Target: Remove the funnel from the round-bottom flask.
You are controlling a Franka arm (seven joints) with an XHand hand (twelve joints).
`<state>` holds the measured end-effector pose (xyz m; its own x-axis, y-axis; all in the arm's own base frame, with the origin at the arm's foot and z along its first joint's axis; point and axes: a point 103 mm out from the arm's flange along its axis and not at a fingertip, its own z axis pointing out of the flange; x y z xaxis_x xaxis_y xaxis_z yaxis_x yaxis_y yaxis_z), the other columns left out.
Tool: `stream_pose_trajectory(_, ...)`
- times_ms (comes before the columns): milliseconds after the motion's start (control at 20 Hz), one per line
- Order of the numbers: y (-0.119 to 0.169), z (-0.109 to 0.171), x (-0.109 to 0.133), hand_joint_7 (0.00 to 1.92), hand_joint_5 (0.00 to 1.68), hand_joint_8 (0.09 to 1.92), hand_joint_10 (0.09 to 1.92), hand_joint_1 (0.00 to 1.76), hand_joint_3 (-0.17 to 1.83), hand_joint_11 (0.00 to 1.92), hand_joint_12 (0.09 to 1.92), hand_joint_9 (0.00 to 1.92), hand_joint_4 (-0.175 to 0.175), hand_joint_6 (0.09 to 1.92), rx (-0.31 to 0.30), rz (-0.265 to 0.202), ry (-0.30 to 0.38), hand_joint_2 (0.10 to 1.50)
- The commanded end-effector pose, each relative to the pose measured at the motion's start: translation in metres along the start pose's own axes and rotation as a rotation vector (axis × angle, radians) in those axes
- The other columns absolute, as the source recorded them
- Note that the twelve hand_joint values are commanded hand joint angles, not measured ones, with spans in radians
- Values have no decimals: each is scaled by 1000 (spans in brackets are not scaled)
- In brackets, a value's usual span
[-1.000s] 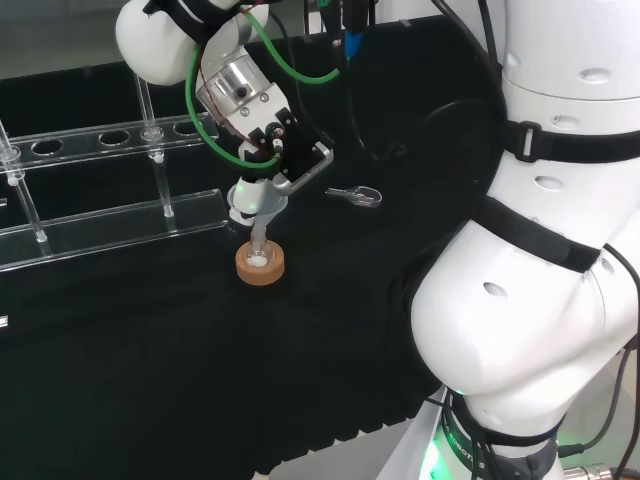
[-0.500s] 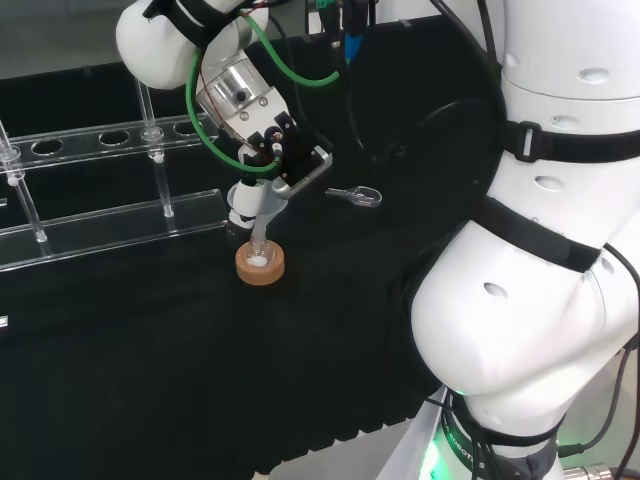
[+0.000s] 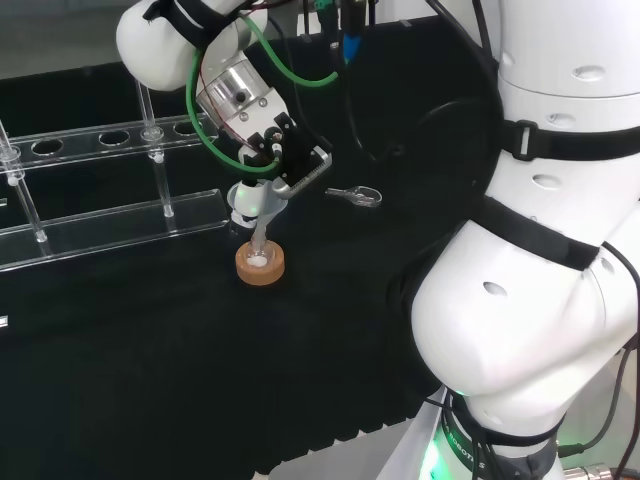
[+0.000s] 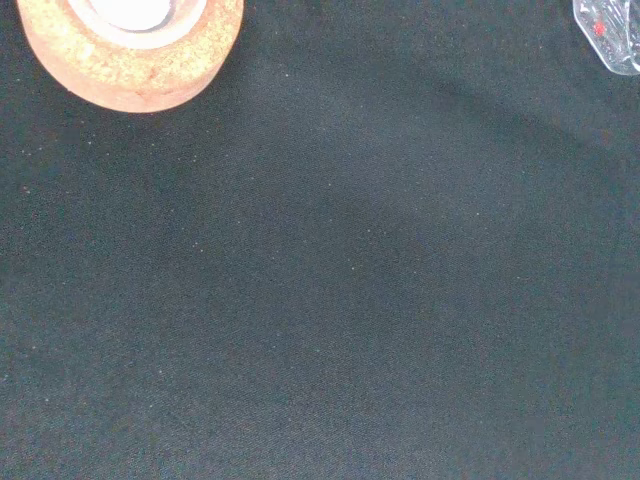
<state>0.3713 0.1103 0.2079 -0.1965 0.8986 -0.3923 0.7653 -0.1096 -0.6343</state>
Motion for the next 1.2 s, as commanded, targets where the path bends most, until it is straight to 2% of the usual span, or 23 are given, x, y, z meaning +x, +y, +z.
stream_pose_trajectory(50, 0, 1, -1, 192, 27, 601, 570, 455, 13, 0, 435, 0, -51, 87, 0, 3, -3, 724)
stream_pose_trajectory(1200, 0, 1, 3, 314, 181, 589, 730, 471, 14, 0, 517, 0, -41, 87, -12, 8, -4, 743)
